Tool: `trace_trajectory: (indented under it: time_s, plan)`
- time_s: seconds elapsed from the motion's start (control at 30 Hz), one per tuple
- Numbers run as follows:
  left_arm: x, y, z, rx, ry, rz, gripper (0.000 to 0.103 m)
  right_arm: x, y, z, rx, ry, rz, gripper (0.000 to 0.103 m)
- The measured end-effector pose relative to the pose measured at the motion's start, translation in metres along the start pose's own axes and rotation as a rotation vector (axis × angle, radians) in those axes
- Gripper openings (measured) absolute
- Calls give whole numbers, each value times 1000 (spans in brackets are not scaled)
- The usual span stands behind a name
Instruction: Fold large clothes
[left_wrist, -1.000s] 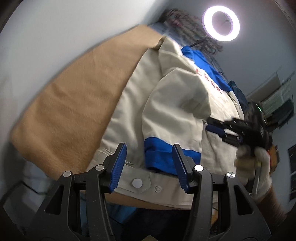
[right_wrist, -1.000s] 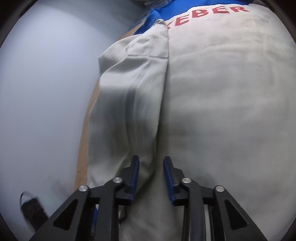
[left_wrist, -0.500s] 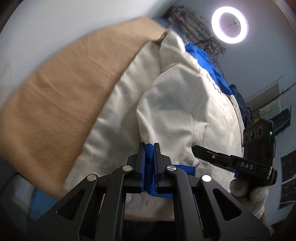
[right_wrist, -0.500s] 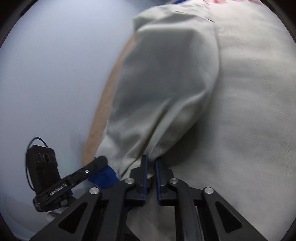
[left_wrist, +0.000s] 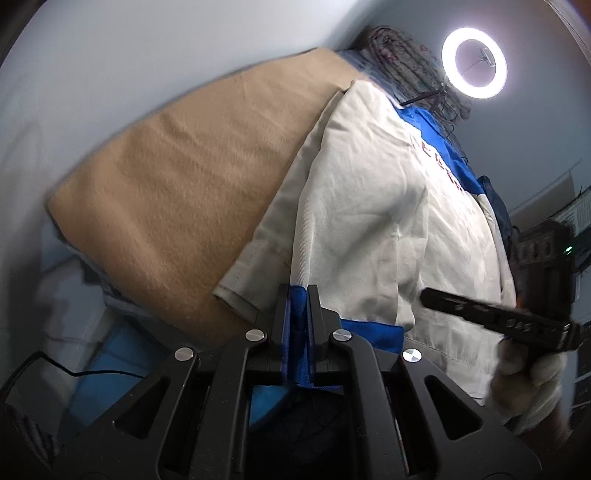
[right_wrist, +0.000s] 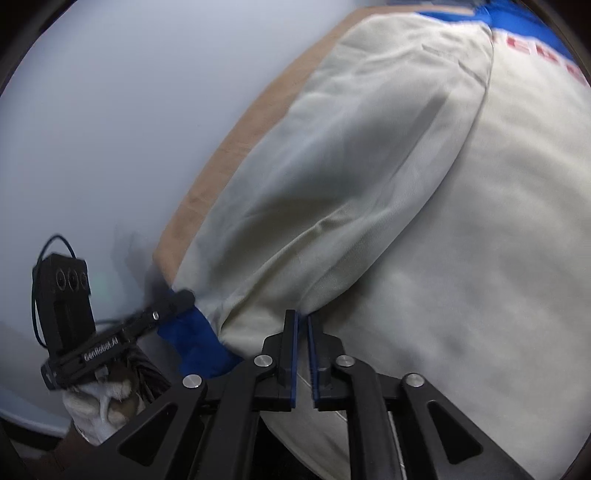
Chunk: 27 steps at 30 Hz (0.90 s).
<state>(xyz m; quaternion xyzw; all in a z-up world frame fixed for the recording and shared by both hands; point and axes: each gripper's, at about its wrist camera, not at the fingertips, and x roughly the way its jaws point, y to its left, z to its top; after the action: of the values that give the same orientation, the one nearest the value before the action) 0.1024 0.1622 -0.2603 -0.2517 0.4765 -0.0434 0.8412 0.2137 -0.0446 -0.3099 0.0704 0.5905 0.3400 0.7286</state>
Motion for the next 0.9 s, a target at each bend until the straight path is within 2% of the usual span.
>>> trace_trajectory:
  time_s: [0.1, 0.17, 0.27, 0.37, 0.4, 0.43, 0.47, 0.5, 0.53, 0.6, 0.67, 0.7, 0.77, 0.9]
  plan:
    - [-6, 7, 0, -45, -1, -56, 5, -27, 10, 4, -53, -40, -37, 13]
    - [-6, 16, 2, -77, 7, -79, 5, -44, 6, 18, -78, -121, -57, 23]
    - [1, 20, 2, -62, 14, -10, 5, -50, -4, 36, -88, -207, -106, 24]
    - [2, 19, 2, -55, 21, 2, 5, -45, -12, 69, -95, -252, -156, 24]
    - [0, 18, 2, -51, 18, -1, 6, -44, -11, 69, -103, -261, -172, 24]
    - [-2, 16, 2, -46, 14, 4, 15, -37, -12, 80, -111, -269, -205, 24]
    - [-6, 16, 2, -43, 4, 12, 30, -31, -15, 90, -108, -268, -227, 24]
    - [-9, 16, 3, -44, -10, 20, 37, -22, -19, 100, -96, -258, -238, 24]
    - [-16, 16, 4, -43, -35, 25, 40, -9, -24, 108, -78, -240, -250, 24]
    - [-24, 14, 8, -29, -63, 42, 40, 1, -30, 120, -58, -202, -278, 24]
    - [-28, 9, 14, -3, -82, 54, 40, 20, -36, 122, -66, -159, -305, 24]
    - [-27, 6, 17, 11, -88, 60, 40, 21, -34, 121, -93, -169, -319, 24]
    - [-22, -2, 29, 38, -93, 70, 40, 13, -32, 119, -83, -171, -296, 25]
    - [9, -16, 51, 94, -69, 91, 40, -25, -19, 93, -68, -222, -179, 25]
